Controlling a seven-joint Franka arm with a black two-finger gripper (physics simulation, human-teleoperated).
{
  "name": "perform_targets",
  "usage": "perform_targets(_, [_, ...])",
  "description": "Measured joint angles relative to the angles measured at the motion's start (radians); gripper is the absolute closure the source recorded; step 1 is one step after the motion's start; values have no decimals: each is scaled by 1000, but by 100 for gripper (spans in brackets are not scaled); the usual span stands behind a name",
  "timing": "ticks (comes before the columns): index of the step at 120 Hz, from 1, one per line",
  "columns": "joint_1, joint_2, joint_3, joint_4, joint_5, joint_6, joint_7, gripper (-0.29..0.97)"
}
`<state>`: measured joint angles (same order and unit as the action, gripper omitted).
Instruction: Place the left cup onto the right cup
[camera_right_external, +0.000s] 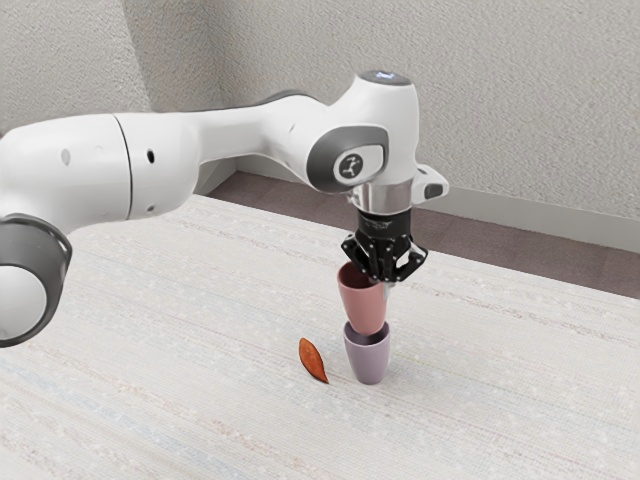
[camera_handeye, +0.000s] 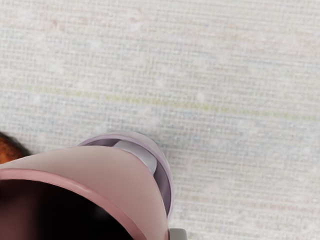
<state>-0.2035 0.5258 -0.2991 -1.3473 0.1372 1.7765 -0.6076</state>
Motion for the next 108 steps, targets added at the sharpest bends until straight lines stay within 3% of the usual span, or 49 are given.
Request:
perform_targets(55, [-7, 28, 9, -11, 4, 11, -50, 78])
perform_targets(81, [-8, 22, 9, -20, 2, 43, -61, 33])
perform_targets(108, [-15, -29, 12, -24, 1, 49, -69, 11])
